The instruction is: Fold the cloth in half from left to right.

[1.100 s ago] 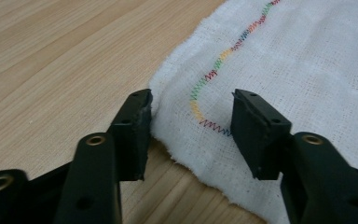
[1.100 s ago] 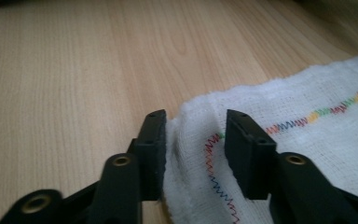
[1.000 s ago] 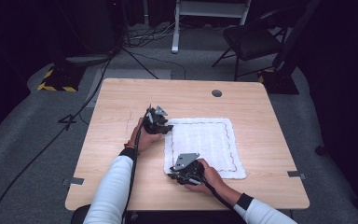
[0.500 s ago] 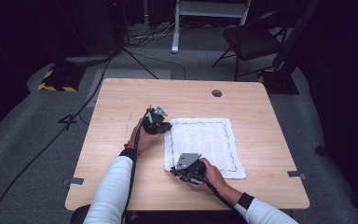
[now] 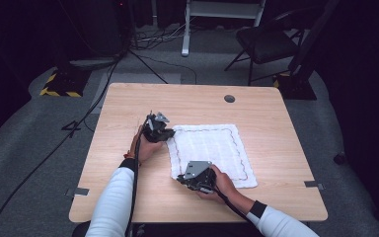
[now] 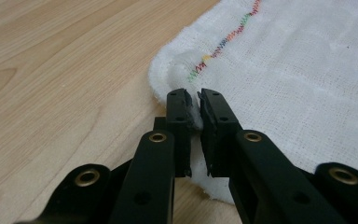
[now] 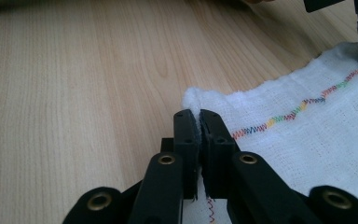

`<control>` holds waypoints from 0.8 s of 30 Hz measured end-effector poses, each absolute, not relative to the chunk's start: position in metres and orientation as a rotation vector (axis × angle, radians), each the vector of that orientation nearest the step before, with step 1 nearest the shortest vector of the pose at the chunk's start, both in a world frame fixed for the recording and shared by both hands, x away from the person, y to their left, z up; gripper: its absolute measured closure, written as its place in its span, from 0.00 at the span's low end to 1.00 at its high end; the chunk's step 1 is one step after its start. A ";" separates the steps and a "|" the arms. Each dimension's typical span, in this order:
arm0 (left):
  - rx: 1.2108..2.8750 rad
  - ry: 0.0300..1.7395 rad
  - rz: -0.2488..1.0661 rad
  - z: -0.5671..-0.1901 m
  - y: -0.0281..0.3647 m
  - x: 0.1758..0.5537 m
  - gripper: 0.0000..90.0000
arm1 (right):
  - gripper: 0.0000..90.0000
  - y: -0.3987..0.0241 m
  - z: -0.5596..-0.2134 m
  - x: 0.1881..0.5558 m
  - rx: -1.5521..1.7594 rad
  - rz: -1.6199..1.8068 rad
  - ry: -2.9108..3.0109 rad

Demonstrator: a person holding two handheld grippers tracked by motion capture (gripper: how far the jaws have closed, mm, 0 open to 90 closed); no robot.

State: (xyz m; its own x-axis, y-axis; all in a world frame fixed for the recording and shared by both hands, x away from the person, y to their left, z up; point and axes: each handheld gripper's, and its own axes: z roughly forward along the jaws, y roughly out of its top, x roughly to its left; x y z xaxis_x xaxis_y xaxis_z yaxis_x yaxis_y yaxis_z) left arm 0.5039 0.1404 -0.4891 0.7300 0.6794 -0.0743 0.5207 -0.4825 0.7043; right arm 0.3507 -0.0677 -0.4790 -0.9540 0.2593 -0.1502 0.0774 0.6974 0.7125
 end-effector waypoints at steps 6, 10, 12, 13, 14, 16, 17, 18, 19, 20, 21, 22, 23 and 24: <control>2.188 0.909 0.280 -0.488 0.148 0.499 0.91 | 0.96 -0.061 -0.478 0.348 0.220 1.107 2.670; 2.176 0.917 0.283 -0.486 0.152 0.496 0.91 | 0.96 -0.060 -0.476 0.347 0.203 1.112 2.671; 2.177 0.914 0.288 -0.485 0.156 0.495 0.91 | 0.96 -0.059 -0.475 0.347 0.197 1.122 2.670; 2.169 0.921 0.284 -0.484 0.157 0.494 0.91 | 0.96 -0.058 -0.475 0.347 0.193 1.125 2.667; 2.163 0.925 0.291 -0.484 0.159 0.493 0.91 | 0.96 -0.058 -0.474 0.347 0.191 1.131 2.668; 2.149 0.931 0.292 -0.482 0.163 0.491 0.91 | 0.96 -0.056 -0.474 0.346 0.178 1.131 2.666; 2.144 0.934 0.294 -0.481 0.165 0.490 0.91 | 0.96 -0.055 -0.474 0.346 0.177 1.133 2.667; 2.139 0.937 0.292 -0.481 0.166 0.489 0.91 | 0.96 -0.054 -0.474 0.346 0.170 1.135 2.667; 2.141 0.936 0.292 -0.481 0.168 0.488 0.91 | 0.96 -0.054 -0.474 0.346 0.168 1.138 2.668; 2.138 0.939 0.297 -0.481 0.169 0.487 0.91 | 0.96 -0.053 -0.474 0.345 0.165 1.141 2.668; 2.135 0.943 0.300 -0.481 0.169 0.486 0.91 | 0.96 -0.052 -0.474 0.345 0.158 1.142 2.668; 2.137 0.941 0.301 -0.481 0.170 0.485 0.91 | 0.96 -0.052 -0.473 0.345 0.155 1.143 2.667; 2.139 0.948 0.302 -0.480 0.171 0.484 0.91 | 0.96 -0.051 -0.473 0.345 0.151 1.144 2.667; 2.136 0.944 0.304 -0.480 0.171 0.484 0.91 | 0.96 -0.051 -0.473 0.345 0.147 1.146 2.667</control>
